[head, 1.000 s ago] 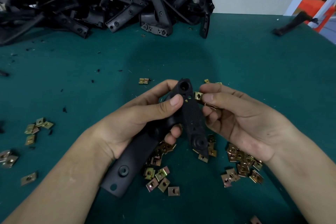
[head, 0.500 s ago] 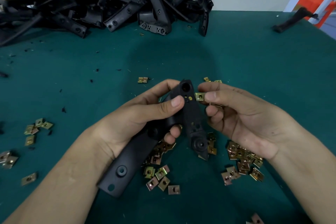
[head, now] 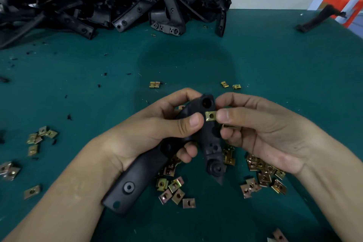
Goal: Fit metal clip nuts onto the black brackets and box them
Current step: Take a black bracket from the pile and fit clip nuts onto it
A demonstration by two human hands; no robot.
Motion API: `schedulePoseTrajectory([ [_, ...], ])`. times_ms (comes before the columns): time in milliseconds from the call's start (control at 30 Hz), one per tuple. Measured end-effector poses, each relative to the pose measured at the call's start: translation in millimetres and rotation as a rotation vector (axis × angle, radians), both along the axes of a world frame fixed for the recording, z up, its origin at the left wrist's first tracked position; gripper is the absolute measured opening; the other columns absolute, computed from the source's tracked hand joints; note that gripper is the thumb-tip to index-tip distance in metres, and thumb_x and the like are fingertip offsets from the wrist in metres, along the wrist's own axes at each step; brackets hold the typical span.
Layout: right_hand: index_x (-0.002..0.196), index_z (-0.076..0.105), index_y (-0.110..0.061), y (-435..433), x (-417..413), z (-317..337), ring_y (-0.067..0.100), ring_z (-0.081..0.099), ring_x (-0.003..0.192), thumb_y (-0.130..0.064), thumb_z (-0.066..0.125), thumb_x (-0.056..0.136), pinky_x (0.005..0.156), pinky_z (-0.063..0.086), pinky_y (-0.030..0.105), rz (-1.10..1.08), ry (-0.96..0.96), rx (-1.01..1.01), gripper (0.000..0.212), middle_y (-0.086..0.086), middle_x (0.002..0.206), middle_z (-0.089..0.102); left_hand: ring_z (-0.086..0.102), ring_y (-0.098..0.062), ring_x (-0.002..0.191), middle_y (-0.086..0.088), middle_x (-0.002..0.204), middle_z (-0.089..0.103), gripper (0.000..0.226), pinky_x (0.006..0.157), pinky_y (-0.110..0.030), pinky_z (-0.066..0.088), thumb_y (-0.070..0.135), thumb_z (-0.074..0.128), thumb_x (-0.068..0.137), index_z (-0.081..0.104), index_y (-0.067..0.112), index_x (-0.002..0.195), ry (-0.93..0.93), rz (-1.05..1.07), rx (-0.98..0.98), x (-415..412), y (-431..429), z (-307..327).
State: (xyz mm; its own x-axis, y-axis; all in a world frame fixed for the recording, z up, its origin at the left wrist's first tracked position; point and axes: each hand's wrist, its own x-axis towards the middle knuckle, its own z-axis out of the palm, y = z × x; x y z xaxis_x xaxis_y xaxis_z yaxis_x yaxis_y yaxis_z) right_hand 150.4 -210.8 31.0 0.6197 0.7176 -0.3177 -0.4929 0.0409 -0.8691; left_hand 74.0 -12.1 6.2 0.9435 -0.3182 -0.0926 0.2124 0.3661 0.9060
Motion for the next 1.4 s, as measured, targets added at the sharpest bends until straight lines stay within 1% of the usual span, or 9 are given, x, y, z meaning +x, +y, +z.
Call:
schedulePoseTrajectory([
  [133, 0.076, 0.079, -0.020, -0.8, 0.6, -1.4, 0.007, 0.065, 0.055, -0.010, 0.089, 0.062, 0.052, 0.053, 0.014, 0.011, -0.043, -0.042, 0.020, 0.000, 0.072, 0.070, 0.062, -0.016, 0.054, -0.006, 0.075, 0.064, 0.022, 0.051, -0.025, 0.053, 0.021, 0.070, 0.083, 0.060, 0.017, 0.102, -0.005, 0.006, 0.060, 1.7, -1.6, -2.1],
  [267, 0.083, 0.081, -0.020, -2.3, 4.1, 1.8, 0.006, 0.068, 0.061, -0.020, 0.081, 0.061, 0.054, 0.053, 0.014, -0.051, -0.030, 0.035, 0.022, 0.002, 0.080, 0.074, 0.060, -0.014, 0.056, -0.004, 0.078, 0.064, 0.014, 0.052, -0.023, 0.052, 0.024, 0.070, 0.085, 0.065, 0.022, 0.098, -0.055, 0.104, 0.041, 5.0, -2.6, -2.7],
  [467, 0.089, 0.081, -0.008, 0.7, 5.2, -7.1, 0.015, 0.074, 0.085, -0.009, 0.073, 0.066, 0.074, 0.058, 0.019, -0.106, -0.024, 0.051, 0.025, 0.012, 0.097, 0.077, 0.058, -0.011, 0.062, -0.013, 0.101, 0.068, 0.023, 0.051, -0.017, 0.049, 0.026, 0.061, 0.095, 0.053, 0.013, 0.114, 0.012, 0.185, -0.191, 7.7, 2.8, 1.8],
  [567, 0.088, 0.079, -0.007, 3.4, 2.6, -9.4, 0.017, 0.074, 0.087, -0.011, 0.076, 0.065, 0.077, 0.059, 0.022, -0.079, -0.021, 0.044, 0.024, 0.014, 0.099, 0.075, 0.058, -0.011, 0.064, -0.013, 0.104, 0.070, 0.027, 0.051, -0.015, 0.049, 0.027, 0.060, 0.096, 0.050, 0.015, 0.118, 0.034, 0.183, -0.225, 7.6, 4.4, 3.0],
  [767, 0.089, 0.082, -0.019, 4.4, 3.1, -7.0, 0.008, 0.068, 0.070, -0.020, 0.079, 0.060, 0.068, 0.057, 0.019, -0.149, -0.068, 0.060, 0.029, 0.002, 0.082, 0.073, 0.056, -0.011, 0.063, -0.009, 0.097, 0.067, 0.025, 0.048, -0.015, 0.044, 0.028, 0.066, 0.092, 0.054, 0.015, 0.109, 0.077, 0.208, -0.209, 8.3, 3.2, 3.5],
  [933, 0.081, 0.082, -0.016, 4.8, 3.8, -5.5, 0.010, 0.071, 0.072, -0.016, 0.080, 0.059, 0.066, 0.057, 0.018, -0.256, -0.057, 0.104, 0.023, 0.004, 0.082, 0.074, 0.052, -0.009, 0.061, -0.007, 0.096, 0.062, 0.028, 0.046, -0.013, 0.040, 0.019, 0.069, 0.087, 0.053, 0.014, 0.109, 0.052, 0.222, -0.154, 8.7, 2.6, 2.8],
  [1033, 0.088, 0.082, -0.018, 4.7, 2.6, -4.7, 0.013, 0.073, 0.080, -0.012, 0.073, 0.067, 0.073, 0.057, 0.019, -0.245, -0.072, 0.120, 0.023, 0.008, 0.095, 0.077, 0.052, -0.007, 0.060, -0.002, 0.085, 0.062, 0.026, 0.046, -0.013, 0.040, 0.012, 0.070, 0.083, 0.055, 0.011, 0.104, 0.014, 0.209, -0.129, 9.3, 2.2, 1.0],
  [1167, 0.082, 0.080, -0.018, 5.7, -2.1, -2.7, 0.018, 0.074, 0.095, -0.007, 0.065, 0.074, 0.081, 0.057, 0.022, -0.200, -0.074, 0.124, 0.020, 0.015, 0.108, 0.076, 0.054, -0.008, 0.061, -0.013, 0.096, 0.057, 0.035, 0.048, -0.015, 0.042, 0.009, 0.079, 0.082, 0.058, 0.012, 0.110, -0.011, 0.206, -0.092, 9.4, 2.4, -1.8],
  [1400, 0.078, 0.081, -0.019, 9.3, -8.9, -0.9, 0.018, 0.075, 0.081, -0.019, 0.078, 0.058, 0.073, 0.060, 0.024, -0.246, -0.088, 0.069, 0.020, 0.012, 0.092, 0.077, 0.056, -0.008, 0.062, 0.000, 0.075, 0.061, 0.034, 0.050, -0.015, 0.045, 0.013, 0.076, 0.077, 0.059, 0.013, 0.107, -0.043, 0.214, -0.063, 8.1, 1.9, -2.3],
])
